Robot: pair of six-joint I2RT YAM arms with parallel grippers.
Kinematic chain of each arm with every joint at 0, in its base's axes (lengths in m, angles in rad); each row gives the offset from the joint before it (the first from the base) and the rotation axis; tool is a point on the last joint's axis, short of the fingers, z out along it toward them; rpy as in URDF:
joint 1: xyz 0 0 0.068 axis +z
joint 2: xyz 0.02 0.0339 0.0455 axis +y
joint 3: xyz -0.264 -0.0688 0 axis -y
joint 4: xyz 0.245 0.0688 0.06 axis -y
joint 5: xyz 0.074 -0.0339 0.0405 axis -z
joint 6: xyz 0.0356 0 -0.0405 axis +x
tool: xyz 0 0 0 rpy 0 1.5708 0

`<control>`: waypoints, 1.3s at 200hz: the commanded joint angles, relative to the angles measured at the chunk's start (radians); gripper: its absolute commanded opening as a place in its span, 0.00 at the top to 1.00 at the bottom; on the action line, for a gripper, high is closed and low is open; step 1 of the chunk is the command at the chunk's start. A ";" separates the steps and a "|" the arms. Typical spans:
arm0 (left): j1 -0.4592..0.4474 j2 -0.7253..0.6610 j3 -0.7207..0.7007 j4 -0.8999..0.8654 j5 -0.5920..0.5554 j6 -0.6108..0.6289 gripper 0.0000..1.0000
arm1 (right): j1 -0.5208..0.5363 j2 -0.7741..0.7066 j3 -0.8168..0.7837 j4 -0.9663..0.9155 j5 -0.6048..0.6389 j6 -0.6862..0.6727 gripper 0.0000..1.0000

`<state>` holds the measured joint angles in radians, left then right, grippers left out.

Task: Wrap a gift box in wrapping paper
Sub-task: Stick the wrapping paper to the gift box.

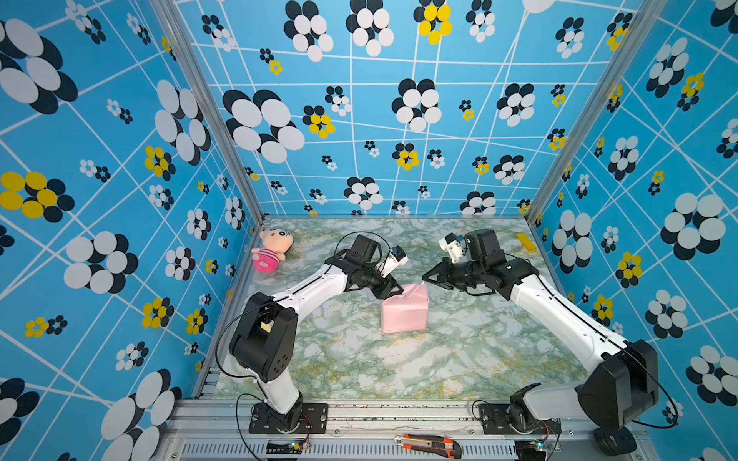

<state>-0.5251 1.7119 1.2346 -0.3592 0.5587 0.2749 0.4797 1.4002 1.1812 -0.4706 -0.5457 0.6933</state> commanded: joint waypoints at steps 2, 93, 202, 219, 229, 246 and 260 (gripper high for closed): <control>-0.009 0.026 -0.054 -0.070 -0.113 0.024 0.54 | 0.060 0.027 -0.001 0.030 0.106 0.168 1.00; -0.021 -0.007 -0.084 -0.036 -0.109 0.016 0.54 | 0.098 0.101 -0.072 0.129 0.086 0.368 1.00; -0.041 -0.029 -0.109 -0.025 -0.117 0.006 0.54 | 0.118 0.117 -0.099 0.031 0.056 0.362 1.00; -0.042 -0.031 -0.109 -0.024 -0.117 0.006 0.54 | 0.119 0.135 -0.075 -0.001 0.046 0.335 1.00; -0.042 -0.031 -0.110 -0.023 -0.117 0.006 0.54 | 0.118 0.150 -0.064 0.001 0.027 0.330 1.00; -0.044 -0.032 -0.110 -0.022 -0.117 0.004 0.54 | 0.120 0.165 -0.051 0.003 0.012 0.324 1.00; -0.044 -0.034 -0.111 -0.020 -0.118 0.004 0.54 | 0.120 0.175 -0.043 0.005 0.010 0.316 1.00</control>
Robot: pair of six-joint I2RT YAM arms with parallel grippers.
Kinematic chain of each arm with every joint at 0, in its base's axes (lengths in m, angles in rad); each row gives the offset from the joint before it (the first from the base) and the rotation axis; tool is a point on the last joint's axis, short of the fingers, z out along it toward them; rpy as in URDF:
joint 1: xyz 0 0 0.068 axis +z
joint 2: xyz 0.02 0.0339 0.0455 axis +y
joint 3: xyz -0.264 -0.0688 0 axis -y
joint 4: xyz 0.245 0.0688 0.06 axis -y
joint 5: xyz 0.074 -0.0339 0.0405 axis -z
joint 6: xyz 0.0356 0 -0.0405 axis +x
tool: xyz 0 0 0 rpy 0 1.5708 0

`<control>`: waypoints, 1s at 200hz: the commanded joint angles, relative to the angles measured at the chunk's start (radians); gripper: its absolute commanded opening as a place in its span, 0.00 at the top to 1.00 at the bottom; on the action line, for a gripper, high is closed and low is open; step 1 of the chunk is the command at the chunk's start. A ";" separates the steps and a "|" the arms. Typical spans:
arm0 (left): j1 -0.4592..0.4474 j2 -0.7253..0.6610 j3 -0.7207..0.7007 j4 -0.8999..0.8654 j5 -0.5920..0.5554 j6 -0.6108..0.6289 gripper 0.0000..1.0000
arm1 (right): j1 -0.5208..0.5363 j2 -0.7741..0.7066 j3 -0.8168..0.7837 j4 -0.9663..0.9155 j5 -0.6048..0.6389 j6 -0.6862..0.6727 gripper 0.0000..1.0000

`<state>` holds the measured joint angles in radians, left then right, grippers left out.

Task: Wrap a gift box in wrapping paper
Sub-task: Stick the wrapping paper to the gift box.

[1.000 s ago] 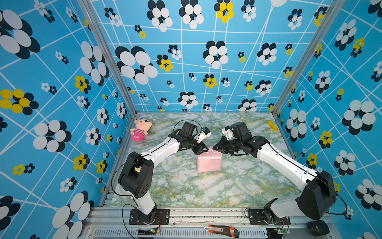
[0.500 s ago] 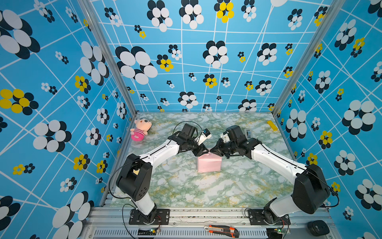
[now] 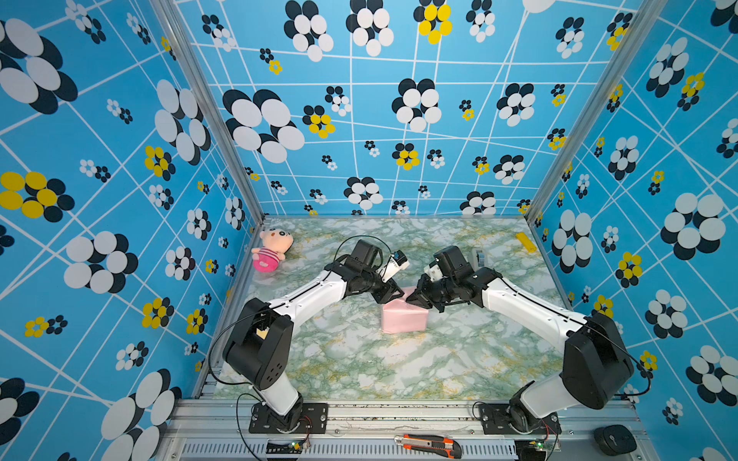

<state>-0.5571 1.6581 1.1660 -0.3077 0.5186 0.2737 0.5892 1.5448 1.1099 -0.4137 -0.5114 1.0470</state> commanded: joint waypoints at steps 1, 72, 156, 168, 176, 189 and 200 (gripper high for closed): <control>-0.012 0.020 -0.043 -0.071 -0.078 0.004 0.54 | 0.010 0.032 0.031 -0.051 -0.024 -0.038 1.00; 0.016 -0.031 -0.039 -0.046 -0.069 -0.049 0.44 | 0.011 0.094 0.019 -0.136 -0.016 -0.085 1.00; 0.130 -0.095 -0.037 0.098 0.275 -0.197 0.39 | 0.001 0.086 0.021 -0.131 -0.035 -0.098 1.00; 0.127 -0.075 -0.022 0.075 0.319 -0.175 0.41 | 0.000 0.084 0.021 -0.132 -0.032 -0.098 1.00; 0.125 -0.062 -0.012 0.059 0.346 -0.165 0.41 | -0.001 0.082 0.023 -0.132 -0.030 -0.099 1.00; 0.115 -0.039 0.011 0.014 0.366 -0.149 0.41 | 0.000 0.081 0.021 -0.134 -0.029 -0.098 1.00; 0.101 -0.018 0.030 -0.025 0.368 -0.130 0.41 | 0.000 0.081 0.021 -0.135 -0.026 -0.100 1.00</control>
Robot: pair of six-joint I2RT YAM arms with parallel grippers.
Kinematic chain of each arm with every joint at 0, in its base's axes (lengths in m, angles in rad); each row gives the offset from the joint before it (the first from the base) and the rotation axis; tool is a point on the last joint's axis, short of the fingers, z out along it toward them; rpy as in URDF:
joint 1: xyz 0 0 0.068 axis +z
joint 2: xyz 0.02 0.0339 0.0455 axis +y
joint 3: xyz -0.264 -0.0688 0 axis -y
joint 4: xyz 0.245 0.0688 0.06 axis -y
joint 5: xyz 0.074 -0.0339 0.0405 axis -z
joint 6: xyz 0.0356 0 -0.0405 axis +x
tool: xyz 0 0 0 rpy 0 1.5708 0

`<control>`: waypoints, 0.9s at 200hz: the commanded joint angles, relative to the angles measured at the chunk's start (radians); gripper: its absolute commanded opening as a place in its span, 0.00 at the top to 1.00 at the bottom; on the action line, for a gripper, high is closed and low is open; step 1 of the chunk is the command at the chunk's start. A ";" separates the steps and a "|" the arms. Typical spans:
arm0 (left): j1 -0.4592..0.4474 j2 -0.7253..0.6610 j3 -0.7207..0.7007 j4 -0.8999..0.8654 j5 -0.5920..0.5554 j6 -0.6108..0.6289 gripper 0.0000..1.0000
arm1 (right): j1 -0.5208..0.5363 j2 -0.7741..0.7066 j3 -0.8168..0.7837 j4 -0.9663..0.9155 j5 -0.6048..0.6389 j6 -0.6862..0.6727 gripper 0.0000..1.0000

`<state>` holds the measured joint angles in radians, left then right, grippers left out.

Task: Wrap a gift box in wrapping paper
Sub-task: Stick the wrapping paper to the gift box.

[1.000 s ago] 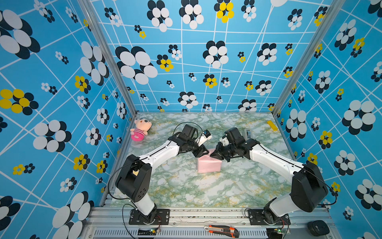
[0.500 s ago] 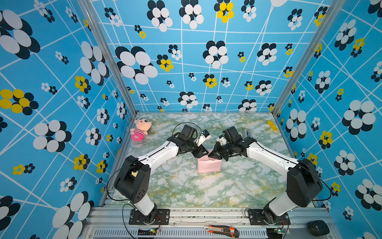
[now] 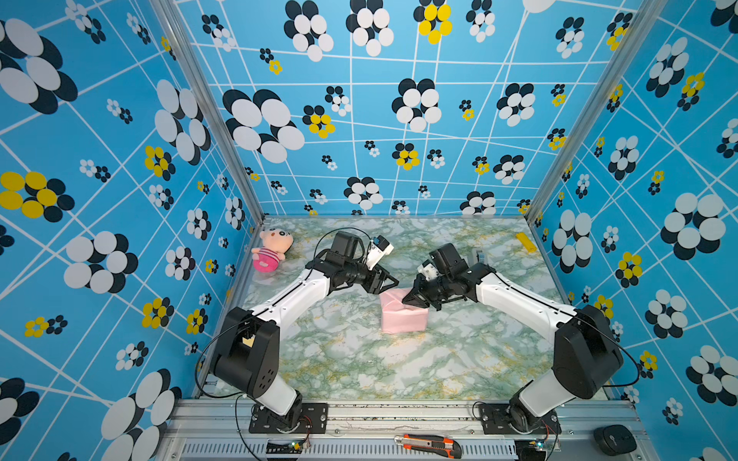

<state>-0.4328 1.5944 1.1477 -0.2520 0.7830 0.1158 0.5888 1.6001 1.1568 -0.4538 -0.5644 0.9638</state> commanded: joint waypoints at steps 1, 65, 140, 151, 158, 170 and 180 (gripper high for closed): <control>-0.024 0.046 0.049 -0.085 0.103 0.031 0.41 | 0.000 0.026 -0.026 -0.095 0.026 -0.017 1.00; -0.045 0.129 0.111 -0.125 0.071 0.002 0.47 | 0.000 0.017 -0.029 -0.094 0.029 -0.017 1.00; -0.056 0.152 0.116 -0.126 0.097 0.004 0.51 | 0.000 0.017 -0.029 -0.089 0.026 -0.017 1.00; -0.056 0.156 0.116 -0.124 0.097 0.001 0.55 | -0.001 0.016 -0.030 -0.088 0.026 -0.017 1.00; -0.058 0.159 0.117 -0.125 0.099 0.001 0.61 | 0.000 0.015 -0.031 -0.088 0.024 -0.015 1.00; -0.061 0.163 0.117 -0.125 0.095 0.001 0.62 | 0.000 0.014 -0.035 -0.087 0.025 -0.015 1.00; -0.062 0.165 0.116 -0.122 0.098 -0.001 0.62 | 0.000 0.013 -0.037 -0.083 0.024 -0.012 1.00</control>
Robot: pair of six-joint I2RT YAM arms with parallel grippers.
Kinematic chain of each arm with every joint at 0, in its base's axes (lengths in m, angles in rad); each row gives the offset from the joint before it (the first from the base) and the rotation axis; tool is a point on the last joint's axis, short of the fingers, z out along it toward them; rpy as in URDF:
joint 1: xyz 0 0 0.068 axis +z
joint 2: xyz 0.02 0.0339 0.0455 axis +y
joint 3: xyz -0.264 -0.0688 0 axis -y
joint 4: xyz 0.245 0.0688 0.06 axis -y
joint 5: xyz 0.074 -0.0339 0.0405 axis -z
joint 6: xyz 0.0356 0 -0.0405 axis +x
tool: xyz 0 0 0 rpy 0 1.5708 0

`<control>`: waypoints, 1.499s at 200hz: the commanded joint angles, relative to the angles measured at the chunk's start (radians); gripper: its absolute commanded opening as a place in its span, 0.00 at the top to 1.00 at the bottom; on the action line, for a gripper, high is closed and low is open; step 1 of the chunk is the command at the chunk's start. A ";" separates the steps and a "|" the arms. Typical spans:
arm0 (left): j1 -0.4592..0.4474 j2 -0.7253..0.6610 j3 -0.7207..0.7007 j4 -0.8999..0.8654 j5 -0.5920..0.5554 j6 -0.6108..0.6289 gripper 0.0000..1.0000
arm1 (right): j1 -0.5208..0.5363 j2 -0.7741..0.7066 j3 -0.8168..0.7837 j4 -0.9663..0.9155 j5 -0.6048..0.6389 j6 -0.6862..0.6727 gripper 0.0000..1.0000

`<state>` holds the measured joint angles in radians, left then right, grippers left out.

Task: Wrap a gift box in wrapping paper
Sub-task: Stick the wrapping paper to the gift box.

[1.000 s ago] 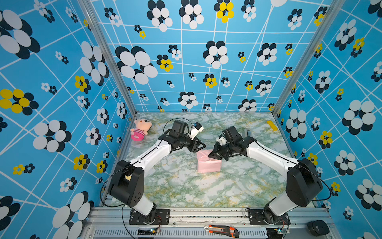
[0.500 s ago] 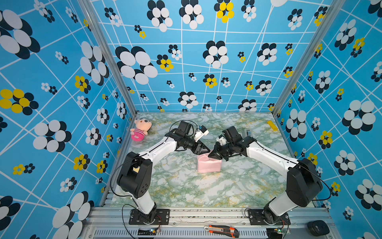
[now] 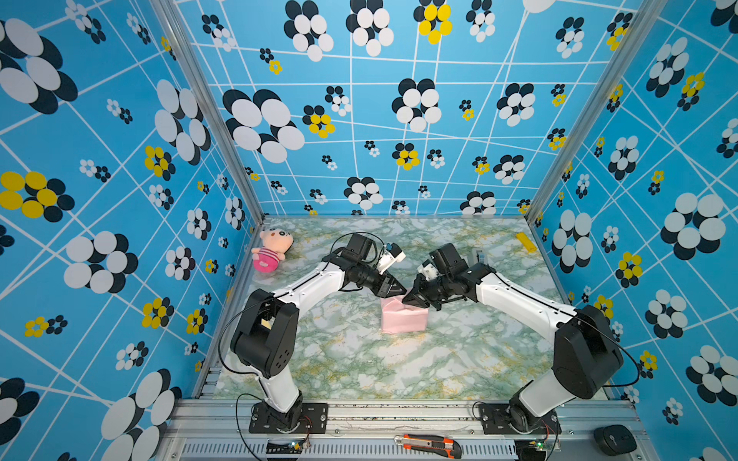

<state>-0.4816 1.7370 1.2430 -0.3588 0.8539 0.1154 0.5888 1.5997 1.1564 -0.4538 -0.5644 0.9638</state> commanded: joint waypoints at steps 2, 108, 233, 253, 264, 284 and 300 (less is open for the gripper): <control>-0.013 0.022 0.021 -0.014 0.028 0.000 0.62 | 0.000 0.014 -0.036 -0.083 0.024 -0.013 1.00; -0.023 0.024 0.013 -0.035 0.010 0.017 1.00 | -0.002 -0.005 -0.029 -0.077 0.017 0.004 1.00; -0.026 0.016 -0.004 -0.034 -0.043 0.035 1.00 | -0.007 -0.060 -0.042 -0.062 -0.006 0.052 0.85; -0.028 0.015 -0.004 -0.030 -0.049 0.035 1.00 | -0.008 -0.060 -0.042 -0.077 -0.005 0.046 0.87; -0.028 0.013 -0.006 -0.028 -0.052 0.035 1.00 | -0.007 -0.061 -0.044 -0.091 -0.002 0.045 0.90; -0.028 0.013 -0.008 -0.030 -0.062 0.038 1.00 | -0.008 -0.069 -0.042 -0.126 0.012 0.036 0.95; -0.029 0.013 -0.008 -0.030 -0.070 0.040 1.00 | -0.008 -0.070 -0.032 -0.180 0.043 0.013 0.96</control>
<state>-0.5076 1.7432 1.2446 -0.3798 0.8154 0.1314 0.5850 1.5543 1.1328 -0.4892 -0.5625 1.0088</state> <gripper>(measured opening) 0.046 0.049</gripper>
